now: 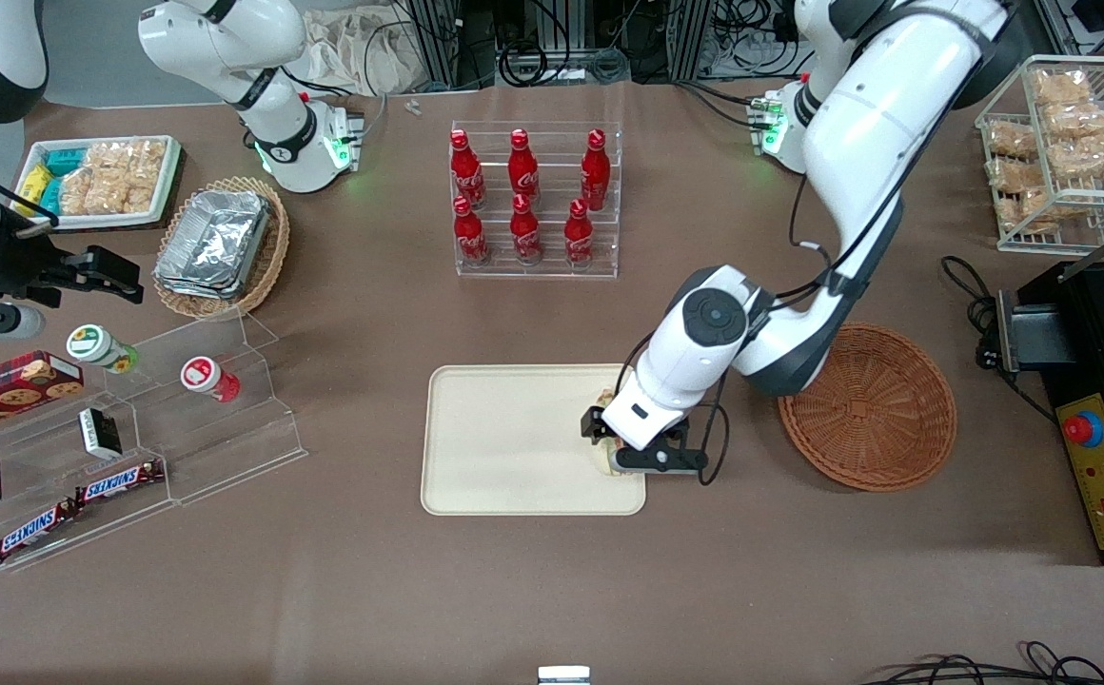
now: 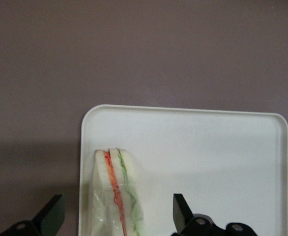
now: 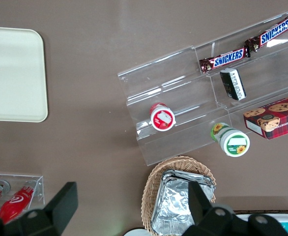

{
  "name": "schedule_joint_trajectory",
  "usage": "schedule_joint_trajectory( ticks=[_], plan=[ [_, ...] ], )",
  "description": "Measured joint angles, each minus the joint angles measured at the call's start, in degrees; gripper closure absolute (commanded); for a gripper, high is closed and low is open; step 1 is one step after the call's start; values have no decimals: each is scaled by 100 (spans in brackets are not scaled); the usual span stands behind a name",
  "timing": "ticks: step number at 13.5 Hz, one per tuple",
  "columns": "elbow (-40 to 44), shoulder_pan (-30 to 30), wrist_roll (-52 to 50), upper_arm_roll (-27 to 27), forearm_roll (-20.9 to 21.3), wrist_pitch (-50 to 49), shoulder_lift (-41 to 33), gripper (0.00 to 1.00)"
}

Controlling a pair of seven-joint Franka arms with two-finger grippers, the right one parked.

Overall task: Place sandwich from basket to tray
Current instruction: 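Open the left gripper and raise it away from the sandwich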

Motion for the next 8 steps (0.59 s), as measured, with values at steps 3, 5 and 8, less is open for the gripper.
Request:
schedule_joint_trajectory(
  ticks=[3,5,8],
  plan=[
    [86,344,-76,-12,-123,-1374,-892,0],
    [205,554,-75,-10,-248,-2383,-1443,0],
    [366,850,230,-7,-536,-3514,-2000,0]
  ],
)
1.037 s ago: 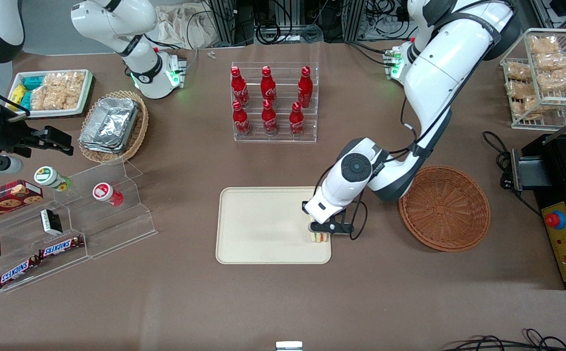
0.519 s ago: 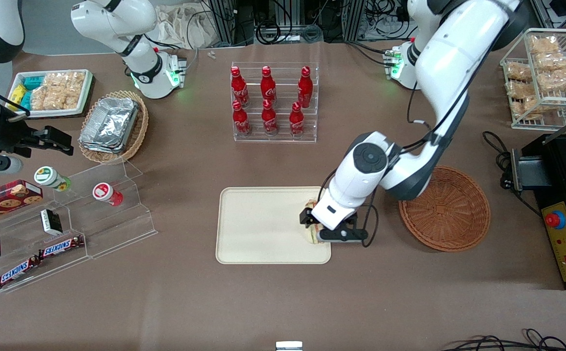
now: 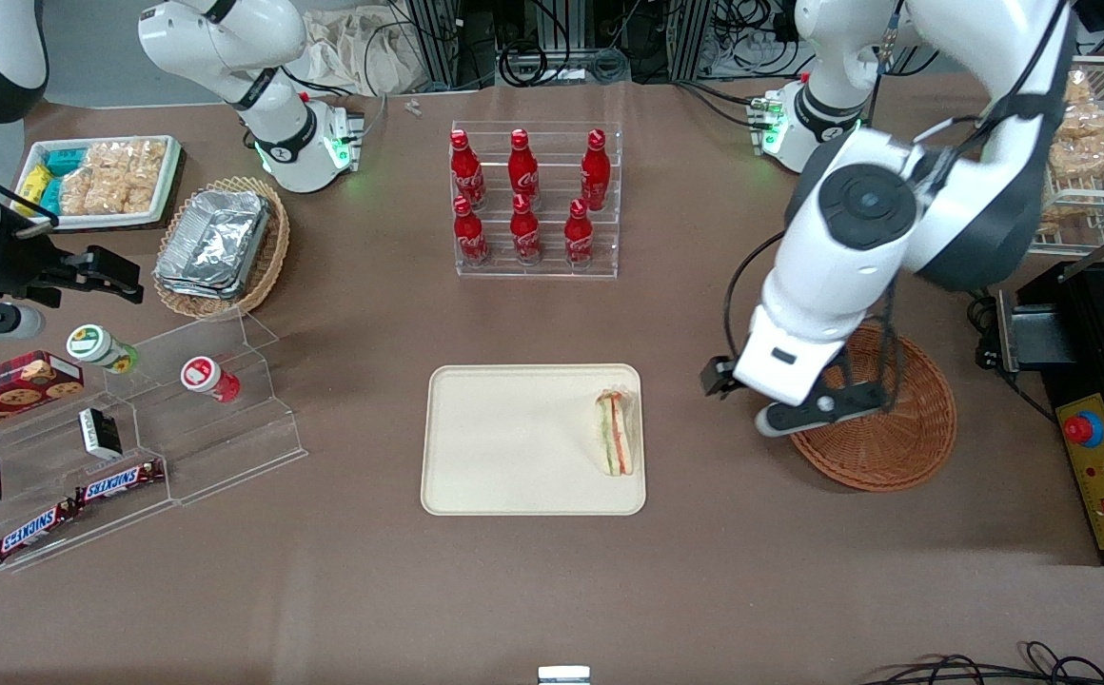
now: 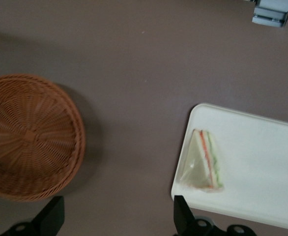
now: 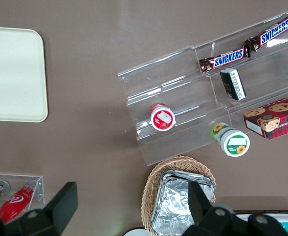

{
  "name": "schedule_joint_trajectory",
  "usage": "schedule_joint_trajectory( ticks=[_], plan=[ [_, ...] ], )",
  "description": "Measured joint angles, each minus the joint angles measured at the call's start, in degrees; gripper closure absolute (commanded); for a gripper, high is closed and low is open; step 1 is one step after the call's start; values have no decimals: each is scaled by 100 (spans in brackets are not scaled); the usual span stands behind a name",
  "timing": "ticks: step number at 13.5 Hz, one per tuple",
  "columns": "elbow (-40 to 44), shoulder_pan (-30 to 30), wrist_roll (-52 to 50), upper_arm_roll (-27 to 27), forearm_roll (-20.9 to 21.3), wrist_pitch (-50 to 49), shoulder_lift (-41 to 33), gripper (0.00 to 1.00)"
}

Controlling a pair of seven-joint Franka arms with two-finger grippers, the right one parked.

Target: Place sandwich from basket to tray

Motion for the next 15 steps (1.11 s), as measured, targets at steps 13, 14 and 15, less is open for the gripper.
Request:
schedule_joint_trajectory(
  ticks=[13,14,15],
  plan=[
    [-553,1574,2543,33,-1088,-1945,-1888,0],
    [-597,1685,2686,38,-1167,-1945,-1967,0],
    [-615,1750,2800,39,-1199,-1945,-2000,0]
  ],
)
